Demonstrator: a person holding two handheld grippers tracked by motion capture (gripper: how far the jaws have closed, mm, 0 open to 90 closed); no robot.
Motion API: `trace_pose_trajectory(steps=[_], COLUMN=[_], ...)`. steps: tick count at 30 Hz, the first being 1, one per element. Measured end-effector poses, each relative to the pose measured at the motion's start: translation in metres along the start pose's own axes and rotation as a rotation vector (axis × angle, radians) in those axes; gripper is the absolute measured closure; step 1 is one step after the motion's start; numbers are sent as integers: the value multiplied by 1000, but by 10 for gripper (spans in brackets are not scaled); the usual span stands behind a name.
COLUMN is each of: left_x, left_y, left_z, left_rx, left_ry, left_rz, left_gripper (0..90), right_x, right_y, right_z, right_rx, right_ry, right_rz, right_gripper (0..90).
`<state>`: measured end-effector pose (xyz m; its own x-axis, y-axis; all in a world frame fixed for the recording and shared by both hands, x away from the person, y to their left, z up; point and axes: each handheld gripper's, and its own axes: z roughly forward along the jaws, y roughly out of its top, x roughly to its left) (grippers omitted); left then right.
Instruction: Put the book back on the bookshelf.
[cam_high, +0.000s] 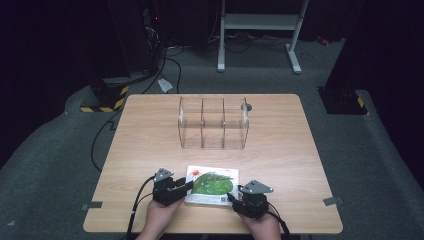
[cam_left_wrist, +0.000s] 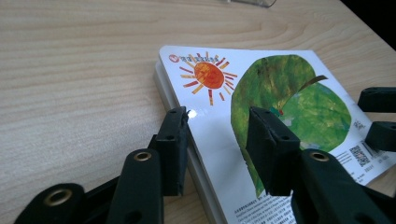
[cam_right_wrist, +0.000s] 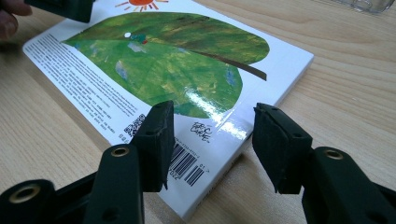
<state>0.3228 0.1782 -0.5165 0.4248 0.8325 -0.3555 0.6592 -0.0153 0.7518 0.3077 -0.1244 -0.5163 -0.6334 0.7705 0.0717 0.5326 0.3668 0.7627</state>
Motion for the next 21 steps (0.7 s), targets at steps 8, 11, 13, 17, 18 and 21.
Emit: trace_pose_trajectory(steps=[8, 11, 13, 17, 18, 21], left_x=[11, 13, 15, 19, 21, 23], left_y=[1, -1, -1, -2, -2, -4], left_z=[-5, -5, -6, -6, -5, -4], left_rx=[-20, -22, -36, -29, -21, -5], left_ry=[-84, -105, -126, -145, -148, -157], left_rz=[-79, -102, -124, -151, -151, -168], left_gripper=[657, 664, 679, 712, 716, 720], right_x=[0, -1, 0, 0, 0, 0], right_y=[0, -1, -1, -1, -1, -1], right_z=[0, 0, 0, 0, 0, 0], right_rx=[-7, -11, -12, -12, -13, -15], right_ry=[-10, -15, -17, -17, -18, -18], right_rz=[-1, -2, -1, 5, 4, -2], right_gripper=[488, 489, 488, 489, 489, 489])
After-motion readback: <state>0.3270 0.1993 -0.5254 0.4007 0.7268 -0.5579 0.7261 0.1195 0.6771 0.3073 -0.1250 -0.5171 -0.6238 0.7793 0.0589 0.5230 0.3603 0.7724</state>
